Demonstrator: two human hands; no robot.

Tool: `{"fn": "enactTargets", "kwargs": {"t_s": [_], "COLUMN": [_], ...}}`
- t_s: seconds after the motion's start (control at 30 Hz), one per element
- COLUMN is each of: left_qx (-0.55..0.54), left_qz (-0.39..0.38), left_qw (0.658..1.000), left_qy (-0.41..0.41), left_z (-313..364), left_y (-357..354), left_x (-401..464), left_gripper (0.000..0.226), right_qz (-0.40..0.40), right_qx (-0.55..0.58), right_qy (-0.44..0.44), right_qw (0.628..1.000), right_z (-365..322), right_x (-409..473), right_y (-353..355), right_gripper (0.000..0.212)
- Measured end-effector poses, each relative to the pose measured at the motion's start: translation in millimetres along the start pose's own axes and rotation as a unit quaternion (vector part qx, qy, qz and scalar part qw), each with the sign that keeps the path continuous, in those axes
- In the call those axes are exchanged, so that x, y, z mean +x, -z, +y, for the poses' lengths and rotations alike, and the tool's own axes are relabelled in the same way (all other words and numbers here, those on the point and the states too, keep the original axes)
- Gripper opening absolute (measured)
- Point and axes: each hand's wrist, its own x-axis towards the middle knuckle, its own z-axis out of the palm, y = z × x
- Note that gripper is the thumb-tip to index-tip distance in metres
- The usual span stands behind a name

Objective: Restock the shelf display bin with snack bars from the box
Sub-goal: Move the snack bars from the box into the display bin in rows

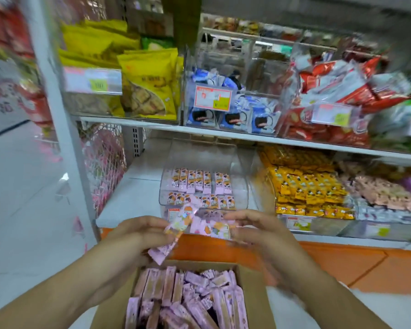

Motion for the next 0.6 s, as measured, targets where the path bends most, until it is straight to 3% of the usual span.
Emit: {"fn": "enactTargets", "kwargs": {"t_s": [0.1, 0.17, 0.33, 0.47, 0.6], "left_qx": [-0.045, -0.04, -0.013, 0.06, 0.112], "left_qz": [-0.004, -0.014, -0.01, -0.007, -0.01], "left_qw": [0.999, 0.999, 0.999, 0.997, 0.991], "left_qy": [-0.018, -0.025, -0.039, -0.056, -0.069], "left_z": [3.2, 4.8, 3.3, 3.7, 4.0], "left_y": [-6.3, -16.5, -28.5, -30.3, -26.7], "left_x": [-3.8, -2.9, 10.0, 13.3, 14.3], "left_gripper": [0.061, 0.049, 0.04, 0.038, 0.037], "right_qz": [0.021, 0.008, 0.005, 0.01, -0.011], "right_qx": [0.186, 0.207, 0.058, 0.038, 0.018], "right_qy": [-0.026, -0.04, -0.065, -0.055, -0.048], "right_qw": [0.982, 0.977, 0.996, 0.998, 0.999], "right_z": [-1.0, 1.7, 3.4, 6.2, 9.5], "right_x": [1.9, 3.2, 9.7, 18.8, 21.6], "right_y": [-9.7, -21.6, -47.9, -57.8, -54.5], "right_gripper": [0.026, 0.026, 0.029, 0.044, 0.04]}}
